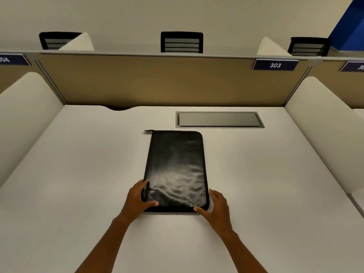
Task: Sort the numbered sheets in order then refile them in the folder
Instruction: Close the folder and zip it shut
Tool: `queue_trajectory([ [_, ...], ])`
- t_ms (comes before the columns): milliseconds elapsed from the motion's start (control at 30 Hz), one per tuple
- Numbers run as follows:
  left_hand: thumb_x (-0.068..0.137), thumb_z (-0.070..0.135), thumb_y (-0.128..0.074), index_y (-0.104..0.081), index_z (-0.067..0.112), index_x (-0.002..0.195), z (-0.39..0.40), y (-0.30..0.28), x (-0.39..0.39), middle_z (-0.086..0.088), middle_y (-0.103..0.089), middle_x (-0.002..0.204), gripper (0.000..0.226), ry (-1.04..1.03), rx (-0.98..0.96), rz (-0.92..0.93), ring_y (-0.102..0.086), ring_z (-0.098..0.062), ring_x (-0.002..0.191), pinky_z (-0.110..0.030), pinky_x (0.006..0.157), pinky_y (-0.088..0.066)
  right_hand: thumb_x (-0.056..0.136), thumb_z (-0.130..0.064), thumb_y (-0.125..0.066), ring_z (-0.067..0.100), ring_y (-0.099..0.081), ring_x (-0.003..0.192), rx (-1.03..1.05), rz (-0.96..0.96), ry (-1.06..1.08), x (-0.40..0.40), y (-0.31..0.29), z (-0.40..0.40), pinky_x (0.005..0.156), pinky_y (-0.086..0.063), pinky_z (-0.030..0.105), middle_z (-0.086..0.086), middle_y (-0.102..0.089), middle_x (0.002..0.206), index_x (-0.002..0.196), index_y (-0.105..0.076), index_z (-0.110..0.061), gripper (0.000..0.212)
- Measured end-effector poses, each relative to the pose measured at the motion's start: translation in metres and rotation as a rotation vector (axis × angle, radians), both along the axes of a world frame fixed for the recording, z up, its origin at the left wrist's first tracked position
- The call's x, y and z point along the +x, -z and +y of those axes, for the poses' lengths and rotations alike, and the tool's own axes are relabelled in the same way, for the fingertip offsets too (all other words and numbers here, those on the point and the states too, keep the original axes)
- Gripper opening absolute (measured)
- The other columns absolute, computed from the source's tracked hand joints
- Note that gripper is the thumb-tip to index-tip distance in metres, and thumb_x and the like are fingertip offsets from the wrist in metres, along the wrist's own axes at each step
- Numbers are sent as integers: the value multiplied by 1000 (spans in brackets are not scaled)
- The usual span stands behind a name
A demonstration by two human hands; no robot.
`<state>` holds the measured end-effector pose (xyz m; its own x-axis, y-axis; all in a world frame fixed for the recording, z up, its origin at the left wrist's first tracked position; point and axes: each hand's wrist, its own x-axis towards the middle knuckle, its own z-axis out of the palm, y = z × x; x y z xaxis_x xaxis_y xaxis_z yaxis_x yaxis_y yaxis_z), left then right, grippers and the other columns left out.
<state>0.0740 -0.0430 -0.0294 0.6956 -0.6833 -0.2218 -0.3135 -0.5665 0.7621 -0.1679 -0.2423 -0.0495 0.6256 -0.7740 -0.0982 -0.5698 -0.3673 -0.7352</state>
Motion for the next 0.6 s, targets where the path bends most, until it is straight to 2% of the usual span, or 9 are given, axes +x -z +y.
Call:
queue_trajectory([
  [67,55,49,-92,-30,17,152,9,10,-4,-3,-26,158,120,51,51,-14,-27,-23,144,-35,114,-28,55,-98,-49,15,-42,135,-38,69,-119,0,4,-6,112,-31,25,-3,-45,147,148,-44,-13,125],
  [133,51,46,-94,-24,18,154,14,15,-7,-1,-20,160,128,68,58,-24,-23,-21,146,-37,117,-26,57,-93,-56,20,-35,143,-56,128,-204,1,8,-10,116,-24,25,3,-37,155,152,-36,-14,125],
  [233,53,29,-96,-24,17,153,12,14,-11,-3,-24,160,124,36,42,-27,-26,-23,146,-38,118,-28,68,-58,-82,25,-34,144,-49,145,-223,1,10,-12,118,-23,29,7,-35,157,153,-33,-13,107],
  [333,58,23,-94,-24,16,153,9,16,-16,-3,-30,157,118,-15,44,-7,-32,-24,143,-38,116,-30,70,-45,-86,30,-39,142,-67,120,-213,3,11,-12,116,-27,33,11,-39,155,151,-36,-10,102],
  [400,61,22,-92,-22,16,153,9,17,-19,-3,-35,154,116,-40,38,15,-36,-24,140,-36,114,-32,70,-49,-84,31,-40,141,-53,113,-207,4,9,-10,116,-28,35,12,-41,154,151,-37,-8,102],
  [433,62,22,-92,-21,17,153,9,16,-20,-3,-36,154,116,-48,43,13,-37,-24,140,-36,113,-33,71,-58,-79,31,-41,141,-47,120,-201,4,7,-9,115,-27,34,13,-42,153,150,-38,-7,103],
  [500,64,24,-91,-17,19,154,9,13,-22,-2,-34,155,117,-37,46,20,-37,-24,140,-36,113,-34,69,-79,-60,35,-45,137,-63,116,-169,3,9,-8,111,-29,35,15,-47,149,147,-43,-4,109],
  [600,64,31,-90,-14,22,155,7,11,-23,0,-31,156,119,-13,38,32,-35,-23,142,-39,115,-34,68,-91,-45,38,-48,135,-82,107,-187,1,14,-9,110,-34,42,16,-49,147,147,-43,-5,116],
])
